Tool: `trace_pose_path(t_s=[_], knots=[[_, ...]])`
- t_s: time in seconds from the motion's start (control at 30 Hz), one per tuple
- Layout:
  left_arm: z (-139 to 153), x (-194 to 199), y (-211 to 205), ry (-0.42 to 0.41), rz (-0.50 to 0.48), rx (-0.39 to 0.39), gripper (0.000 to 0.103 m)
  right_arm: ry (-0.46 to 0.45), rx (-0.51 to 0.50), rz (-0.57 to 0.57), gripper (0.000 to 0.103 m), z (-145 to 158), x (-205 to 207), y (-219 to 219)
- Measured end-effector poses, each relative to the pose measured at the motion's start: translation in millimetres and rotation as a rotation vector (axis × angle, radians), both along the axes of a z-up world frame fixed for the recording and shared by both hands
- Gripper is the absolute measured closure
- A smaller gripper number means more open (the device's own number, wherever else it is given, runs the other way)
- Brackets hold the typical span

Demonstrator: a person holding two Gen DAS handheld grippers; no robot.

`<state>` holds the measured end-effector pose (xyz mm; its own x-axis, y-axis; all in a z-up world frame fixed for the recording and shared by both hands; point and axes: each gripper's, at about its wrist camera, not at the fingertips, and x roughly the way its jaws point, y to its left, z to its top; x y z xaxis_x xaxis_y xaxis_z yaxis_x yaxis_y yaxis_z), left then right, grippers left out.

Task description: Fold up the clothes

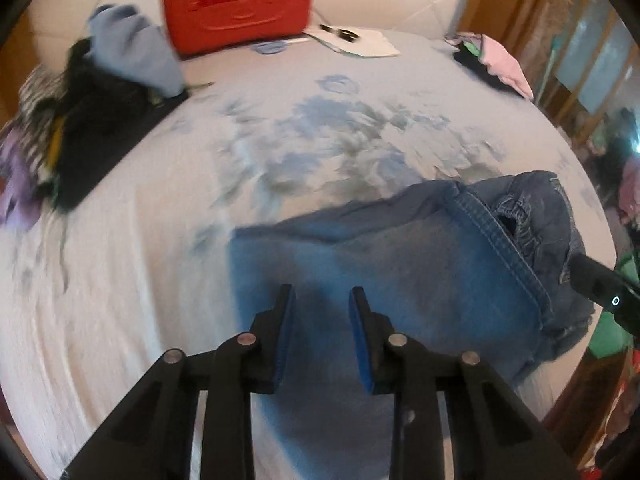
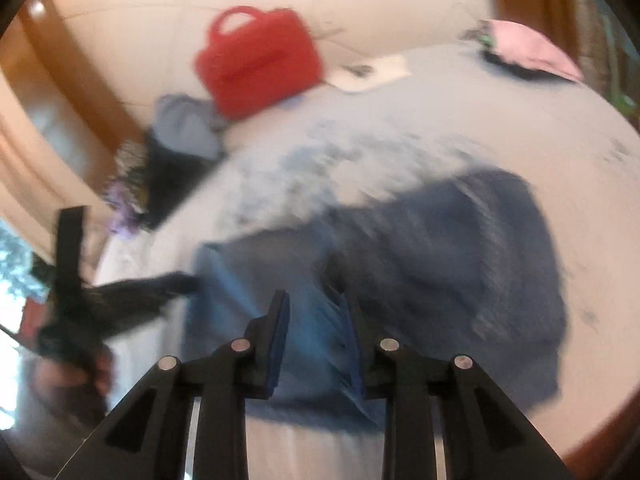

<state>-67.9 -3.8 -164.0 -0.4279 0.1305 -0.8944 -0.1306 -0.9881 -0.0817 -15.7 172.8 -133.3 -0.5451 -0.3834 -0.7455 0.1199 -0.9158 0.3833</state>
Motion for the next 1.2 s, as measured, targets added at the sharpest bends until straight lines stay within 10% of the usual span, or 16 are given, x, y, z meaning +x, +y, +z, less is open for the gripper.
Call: trace_pose_path(t_s=[0.3, 0.47, 0.8, 0.93, 1.07, 1.13, 1.2], knots=[[-36.9, -10.7, -0.2, -0.045, 0.019, -0.185, 0.072, -0.189, -0.086, -0.052, 0.084, -67.6, -27.1, 19.5], [-6.9, 5.5, 6.1, -0.019, 0.013, -0.051, 0.072, -0.016, -0.07, -0.086, 0.084, -8.9, 3.0, 60.8], [22.6, -2.2, 114.8, 0.036, -0.174, 0.102, 0.071, -0.038, 0.067, -0.171, 0.082, 7.3, -11.7, 156.0], [20.8, -12.5, 151.3, 0.053, -0.173, 0.091, 0.017, -0.045, 0.1, -0.093, 0.063, 6.3, -33.6, 163.8], [9.9, -37.3, 166.1, 0.05, -0.086, 0.046, 0.023, -0.1, 0.082, -0.044, 0.063, -12.6, -63.1, 173.9], [-0.4, -44.8, 166.9, 0.043, -0.051, 0.005, 0.059, -0.127, 0.053, -0.004, 0.063, -25.3, -78.6, 175.2], [-10.3, -50.0, 167.0, 0.036, -0.024, -0.025, 0.062, -0.136, 0.037, 0.037, 0.069, -34.0, -91.5, 172.3]])
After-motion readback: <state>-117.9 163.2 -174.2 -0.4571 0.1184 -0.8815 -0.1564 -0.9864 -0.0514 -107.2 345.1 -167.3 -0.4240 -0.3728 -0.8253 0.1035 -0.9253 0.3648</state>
